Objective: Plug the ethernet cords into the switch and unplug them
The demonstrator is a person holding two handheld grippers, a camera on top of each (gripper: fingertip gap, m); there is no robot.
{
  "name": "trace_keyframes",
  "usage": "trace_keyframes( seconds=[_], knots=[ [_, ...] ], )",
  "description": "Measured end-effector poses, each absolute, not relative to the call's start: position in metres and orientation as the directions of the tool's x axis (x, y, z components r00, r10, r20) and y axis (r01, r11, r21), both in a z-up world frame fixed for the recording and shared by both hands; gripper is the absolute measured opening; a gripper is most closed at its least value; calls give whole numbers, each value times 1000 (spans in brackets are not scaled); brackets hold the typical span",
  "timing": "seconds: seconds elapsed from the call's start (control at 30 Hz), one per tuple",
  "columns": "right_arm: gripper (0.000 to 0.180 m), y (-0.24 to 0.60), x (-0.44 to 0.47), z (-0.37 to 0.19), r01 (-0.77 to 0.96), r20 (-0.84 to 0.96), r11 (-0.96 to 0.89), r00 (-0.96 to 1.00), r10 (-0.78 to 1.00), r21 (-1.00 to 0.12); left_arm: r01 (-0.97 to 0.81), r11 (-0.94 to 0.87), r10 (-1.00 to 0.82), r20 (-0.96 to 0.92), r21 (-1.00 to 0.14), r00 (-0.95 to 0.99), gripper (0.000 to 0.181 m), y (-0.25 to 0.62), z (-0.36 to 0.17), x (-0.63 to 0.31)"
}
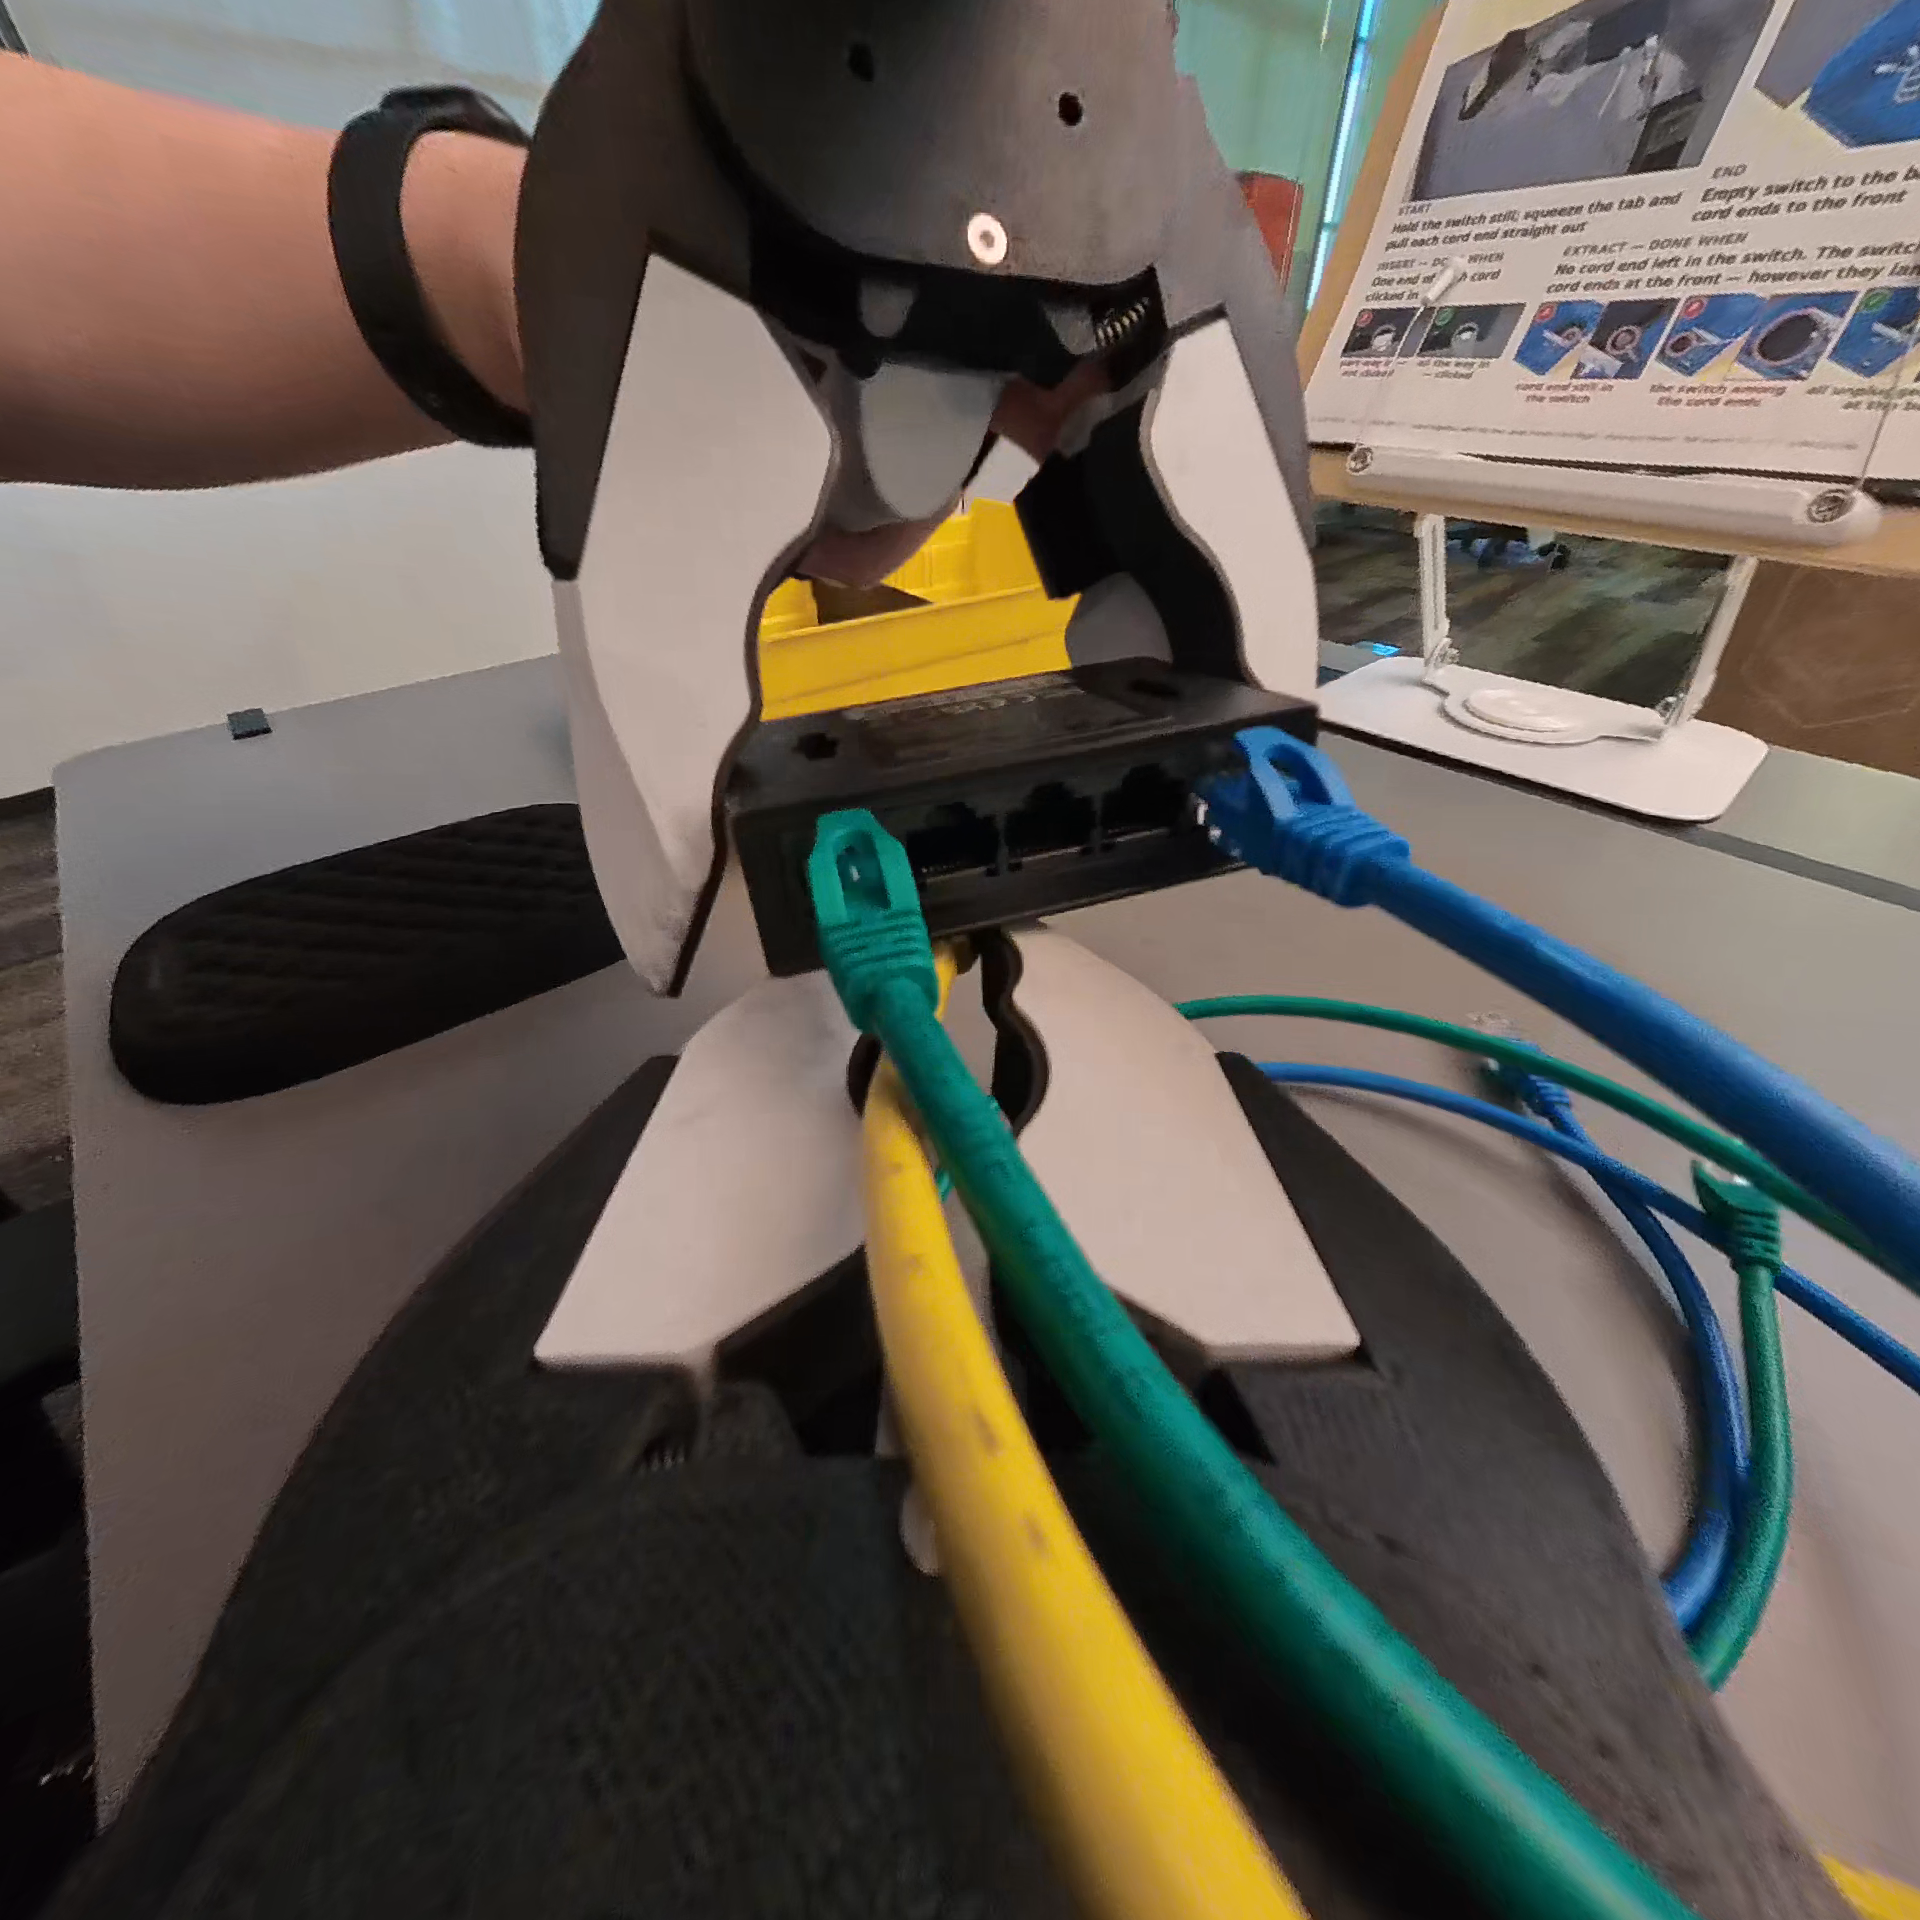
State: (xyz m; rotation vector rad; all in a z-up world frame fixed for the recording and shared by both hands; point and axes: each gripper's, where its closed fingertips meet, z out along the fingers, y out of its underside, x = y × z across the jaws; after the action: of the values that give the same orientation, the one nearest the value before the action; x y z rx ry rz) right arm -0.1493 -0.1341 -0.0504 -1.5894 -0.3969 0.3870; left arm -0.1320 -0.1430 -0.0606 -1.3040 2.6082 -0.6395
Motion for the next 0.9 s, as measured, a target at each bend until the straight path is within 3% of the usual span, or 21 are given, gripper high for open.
trace_keyframes(
  seconds=[0.03, 0.33, 0.43, 0.53, 0.63, 0.9],
  knots=[
    [12, -134, -151, -49, 18, -4, -40, 878, 478, -999, -723, 539, -790, 40, -433, -612, 113, -144, -59, -133],
    [12, -141, -152, -28, -19, 22, 83, 883, 468, -996, -682, 638, -754, -112, -357, -647, 102, -148, -35, -131],
    [12, -138, -151, -31, -10, 15, 53, 895, 446, -999, -694, 659, -748, -159, -289, -644, 107, -142, -44, -133],
    [12, -139, -149, -24, -114, -84, 35, 878, 470, -993, -687, 709, -699, -294, -161, -652, 116, -131, -56, -134],
    [12, -136, -145, -26, -26, -6, 39, 902, 431, -999, -694, 713, -672, -383, -99, -635, 116, -123, -58, -132],
    [11, -139, -142, -18, 132, 161, 102, 915, 370, -986, -730, 676, -690, -438, -103, -577, 114, -111, -52, -133]
  ],
)
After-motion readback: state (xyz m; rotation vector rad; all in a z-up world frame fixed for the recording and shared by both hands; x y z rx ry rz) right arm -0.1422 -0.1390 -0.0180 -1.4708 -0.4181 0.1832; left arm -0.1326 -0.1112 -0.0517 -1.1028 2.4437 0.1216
